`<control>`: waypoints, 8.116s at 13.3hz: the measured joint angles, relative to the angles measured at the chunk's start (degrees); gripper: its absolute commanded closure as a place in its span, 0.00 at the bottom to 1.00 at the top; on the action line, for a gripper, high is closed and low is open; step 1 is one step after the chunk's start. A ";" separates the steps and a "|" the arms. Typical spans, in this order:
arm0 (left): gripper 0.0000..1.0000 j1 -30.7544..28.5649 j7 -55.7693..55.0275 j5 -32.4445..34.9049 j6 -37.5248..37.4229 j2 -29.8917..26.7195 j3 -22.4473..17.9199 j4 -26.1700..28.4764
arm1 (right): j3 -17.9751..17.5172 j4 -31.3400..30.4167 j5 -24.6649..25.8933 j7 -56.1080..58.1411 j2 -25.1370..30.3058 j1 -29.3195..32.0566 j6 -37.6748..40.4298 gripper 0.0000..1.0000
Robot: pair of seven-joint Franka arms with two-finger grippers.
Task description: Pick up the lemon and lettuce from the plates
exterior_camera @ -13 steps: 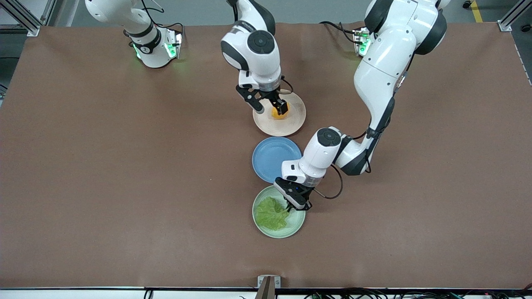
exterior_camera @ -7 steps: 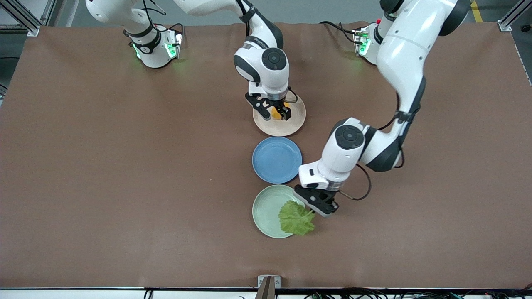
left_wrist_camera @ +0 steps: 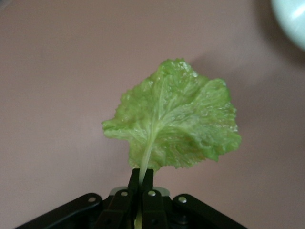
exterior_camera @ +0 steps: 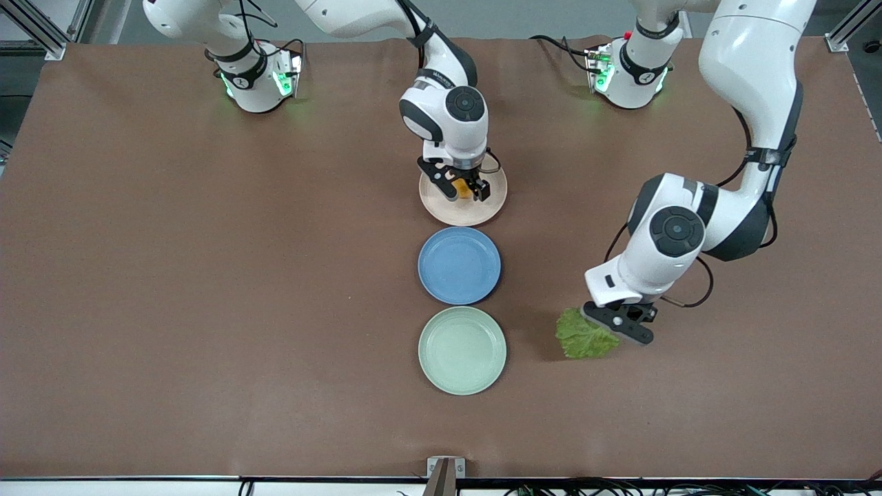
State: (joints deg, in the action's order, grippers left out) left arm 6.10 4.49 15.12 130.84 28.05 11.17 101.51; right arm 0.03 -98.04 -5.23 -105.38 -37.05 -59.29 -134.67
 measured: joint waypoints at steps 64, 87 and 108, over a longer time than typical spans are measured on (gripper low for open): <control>0.00 -9.46 -11.12 -13.52 -42.97 -28.83 2.14 -14.53 | 5.19 17.97 5.37 112.63 14.50 57.91 42.44 0.00; 0.00 -4.53 -11.18 -15.41 -43.21 -30.44 -4.52 -11.95 | 4.29 0.77 5.28 112.75 34.54 59.41 38.49 0.00; 0.00 -4.60 -10.58 -15.43 -42.84 -30.66 -4.65 -12.18 | 4.15 0.64 4.77 112.72 40.27 59.41 41.96 0.00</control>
State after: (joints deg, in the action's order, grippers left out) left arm 1.50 -6.10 -0.31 88.00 -2.61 6.52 89.32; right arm 4.18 -97.40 -0.46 7.35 3.22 0.12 -92.71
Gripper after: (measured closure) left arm 0.000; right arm 0.000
